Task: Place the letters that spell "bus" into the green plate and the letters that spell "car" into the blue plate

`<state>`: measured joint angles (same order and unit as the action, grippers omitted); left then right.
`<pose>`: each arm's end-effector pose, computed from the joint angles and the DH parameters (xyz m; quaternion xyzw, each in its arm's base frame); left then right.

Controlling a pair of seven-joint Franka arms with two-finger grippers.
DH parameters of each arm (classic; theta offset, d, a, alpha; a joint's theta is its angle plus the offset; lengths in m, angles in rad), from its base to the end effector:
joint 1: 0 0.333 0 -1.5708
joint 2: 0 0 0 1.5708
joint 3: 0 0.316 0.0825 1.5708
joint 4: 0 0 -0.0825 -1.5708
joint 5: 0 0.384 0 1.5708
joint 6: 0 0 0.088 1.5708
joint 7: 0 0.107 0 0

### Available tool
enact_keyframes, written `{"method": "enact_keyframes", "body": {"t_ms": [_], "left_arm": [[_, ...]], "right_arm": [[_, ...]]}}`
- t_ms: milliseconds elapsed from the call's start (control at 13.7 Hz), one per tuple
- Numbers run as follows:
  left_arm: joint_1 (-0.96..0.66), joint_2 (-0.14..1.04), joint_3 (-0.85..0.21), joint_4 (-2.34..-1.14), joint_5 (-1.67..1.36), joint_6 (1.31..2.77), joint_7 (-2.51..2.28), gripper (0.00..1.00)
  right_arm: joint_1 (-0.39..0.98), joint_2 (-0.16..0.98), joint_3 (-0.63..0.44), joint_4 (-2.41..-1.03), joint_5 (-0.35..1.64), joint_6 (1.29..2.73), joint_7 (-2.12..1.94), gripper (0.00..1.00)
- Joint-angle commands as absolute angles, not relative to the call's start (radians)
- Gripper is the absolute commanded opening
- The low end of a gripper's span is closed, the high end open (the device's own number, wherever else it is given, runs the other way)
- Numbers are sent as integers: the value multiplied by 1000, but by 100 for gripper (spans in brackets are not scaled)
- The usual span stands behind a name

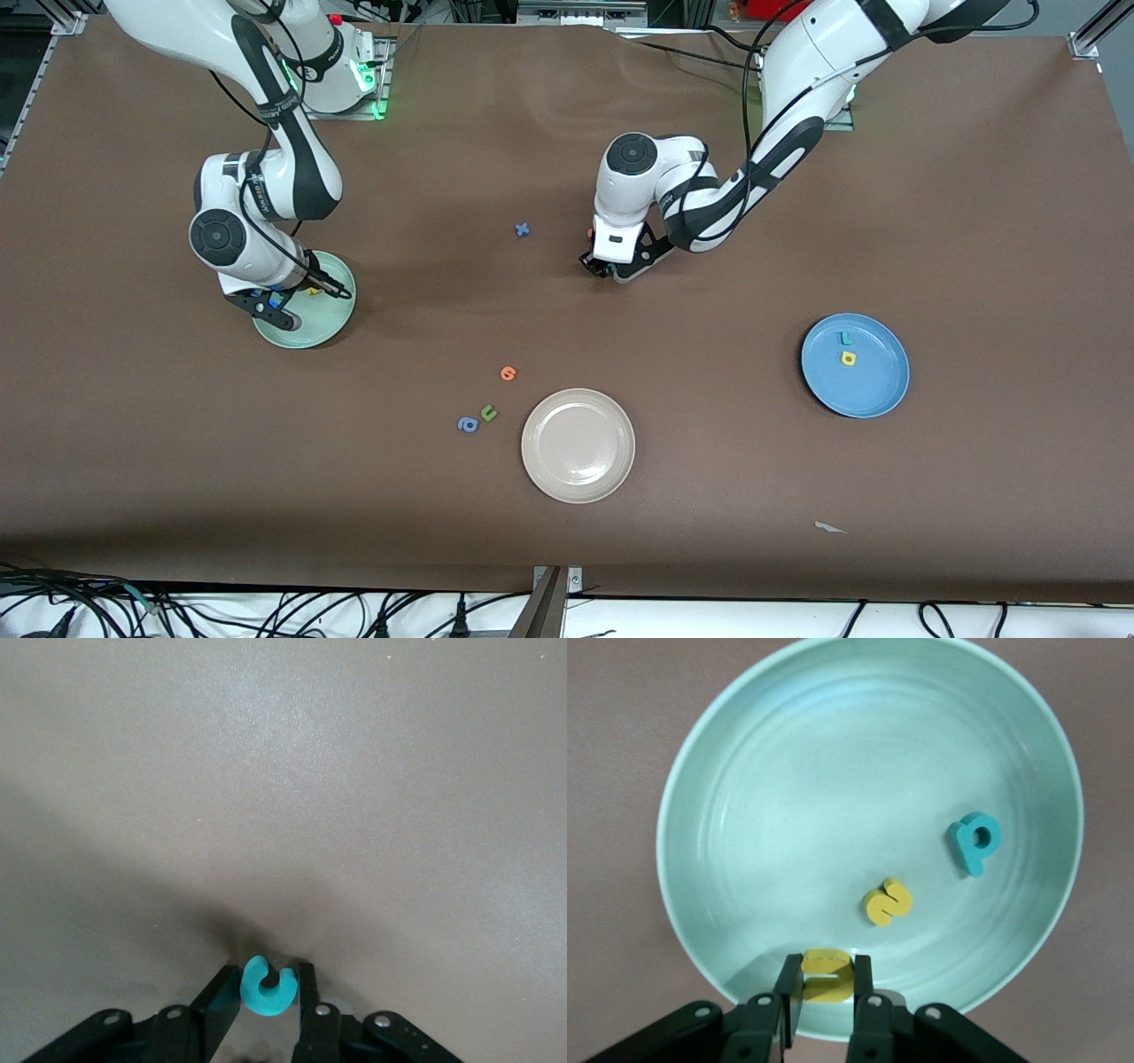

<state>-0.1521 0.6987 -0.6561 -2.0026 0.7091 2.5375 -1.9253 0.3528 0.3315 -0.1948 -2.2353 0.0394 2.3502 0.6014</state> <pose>0.4121 -0.4364 0.1710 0.9468 0.3201 0.0071 0.0335 0.5164 0.0803 0.2074 0.9670 -0.2317 -0.0899 0.0568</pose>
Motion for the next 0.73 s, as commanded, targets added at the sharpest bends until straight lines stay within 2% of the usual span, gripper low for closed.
{"method": "enact_keyframes", "body": {"t_ms": [0,73,146,365,656], "left_arm": [[-166,706,-646,-2006,749,2534,-1963,30],[-166,706,-646,-2005,749,2534,-1962,29],[-166,706,-646,-2005,749,2534,-1962,27],[-163,706,-646,-1997,749,2526,-1953,23],[-134,699,-646,-1970,743,2475,-1921,23]], "right_arm": [[354,322,-196,-2244,35,2367,580,28],[354,321,-196,-2243,35,2362,580,83],[354,310,-196,-2240,35,2353,583,99],[356,235,-196,-2186,37,2208,586,100],[356,204,-196,-1894,35,1773,588,100]]}}
